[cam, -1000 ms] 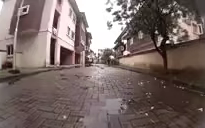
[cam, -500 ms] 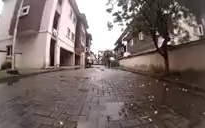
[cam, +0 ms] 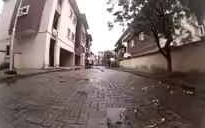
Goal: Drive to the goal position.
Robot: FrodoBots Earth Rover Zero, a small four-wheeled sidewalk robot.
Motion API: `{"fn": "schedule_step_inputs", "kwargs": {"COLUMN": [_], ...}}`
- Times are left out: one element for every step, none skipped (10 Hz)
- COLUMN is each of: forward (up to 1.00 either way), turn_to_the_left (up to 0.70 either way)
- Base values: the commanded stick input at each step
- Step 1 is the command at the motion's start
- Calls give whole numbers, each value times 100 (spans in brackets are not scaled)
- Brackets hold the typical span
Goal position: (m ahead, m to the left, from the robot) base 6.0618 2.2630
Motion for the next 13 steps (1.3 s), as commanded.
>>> {"fn": "schedule_step_inputs", "kwargs": {"forward": [50, 50, 50, 50, 50, 50, 50, 50, 50, 50, 50, 50, 50], "turn_to_the_left": [0, 0, 0, 0, 0, 0, 0, 0, 0, 0, 0, 0, 0]}}
